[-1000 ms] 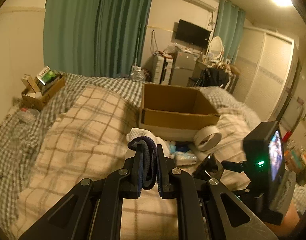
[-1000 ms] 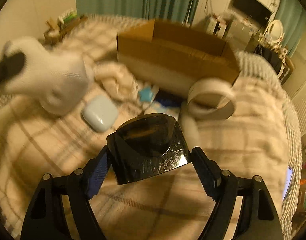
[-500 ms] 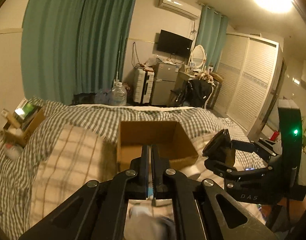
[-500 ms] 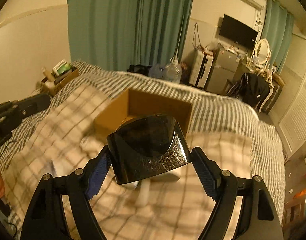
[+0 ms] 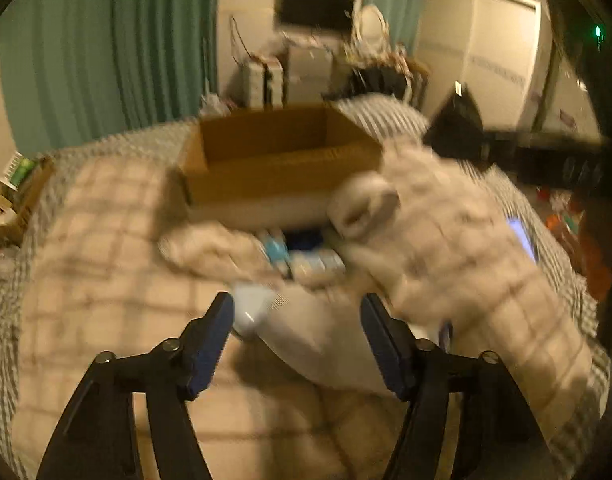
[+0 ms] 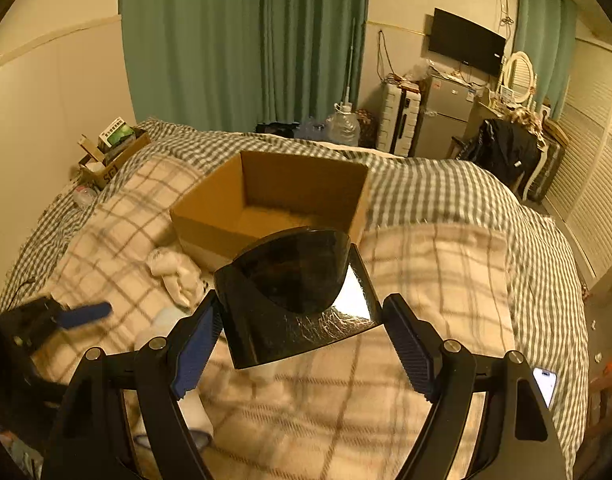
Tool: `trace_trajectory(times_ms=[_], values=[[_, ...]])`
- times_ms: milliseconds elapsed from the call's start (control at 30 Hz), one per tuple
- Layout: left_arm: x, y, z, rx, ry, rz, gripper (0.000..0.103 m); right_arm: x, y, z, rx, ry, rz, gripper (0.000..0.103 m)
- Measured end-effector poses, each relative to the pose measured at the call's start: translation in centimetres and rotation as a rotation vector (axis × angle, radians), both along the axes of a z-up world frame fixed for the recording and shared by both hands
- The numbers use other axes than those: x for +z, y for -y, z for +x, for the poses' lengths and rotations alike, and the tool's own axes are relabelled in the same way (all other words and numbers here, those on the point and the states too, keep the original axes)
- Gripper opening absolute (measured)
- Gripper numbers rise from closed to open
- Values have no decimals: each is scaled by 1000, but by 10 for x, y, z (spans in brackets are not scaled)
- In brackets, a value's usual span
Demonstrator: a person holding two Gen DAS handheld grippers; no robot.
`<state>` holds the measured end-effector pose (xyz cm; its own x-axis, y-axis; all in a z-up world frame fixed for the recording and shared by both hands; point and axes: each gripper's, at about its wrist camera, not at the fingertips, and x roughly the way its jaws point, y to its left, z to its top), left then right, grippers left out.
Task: Organize objects
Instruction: 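Carry the sock and glasses case into the cardboard box and open both tools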
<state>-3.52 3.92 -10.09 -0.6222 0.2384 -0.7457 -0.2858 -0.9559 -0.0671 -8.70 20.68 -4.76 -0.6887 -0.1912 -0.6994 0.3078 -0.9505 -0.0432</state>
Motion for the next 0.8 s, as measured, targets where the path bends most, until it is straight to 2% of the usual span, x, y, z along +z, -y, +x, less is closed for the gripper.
trace_trajectory(times_ms=[67,167,267,300,367,400,500,667,800], values=[[-11,-8,-3,-48,50,9,90,0,-5,8,-4,-7,13,80],[-32,-32,-7,-92,94,-75,90,0,-7,19,-7,-16,22,80],[-40,-39,-8,-112,124,-72,73,1,-13,30,-17,-12,20,80],[-35,-38,-6,-108,110,-66,67,1,-14,32,-17,-10,22,80],[-25,-35,-2,-92,85,-54,47,2,-16,38,-16,-11,31,80],[-20,-31,-1,-77,75,-43,44,3,-16,40,-16,-13,33,80],[3,-16,-2,-39,39,16,39,11,-16,42,-15,-28,35,80],[45,-2,-17,1,-40,22,35,39,-11,34,-4,-79,46,80],[83,8,-48,26,-110,30,35,68,-5,12,14,-117,43,80]])
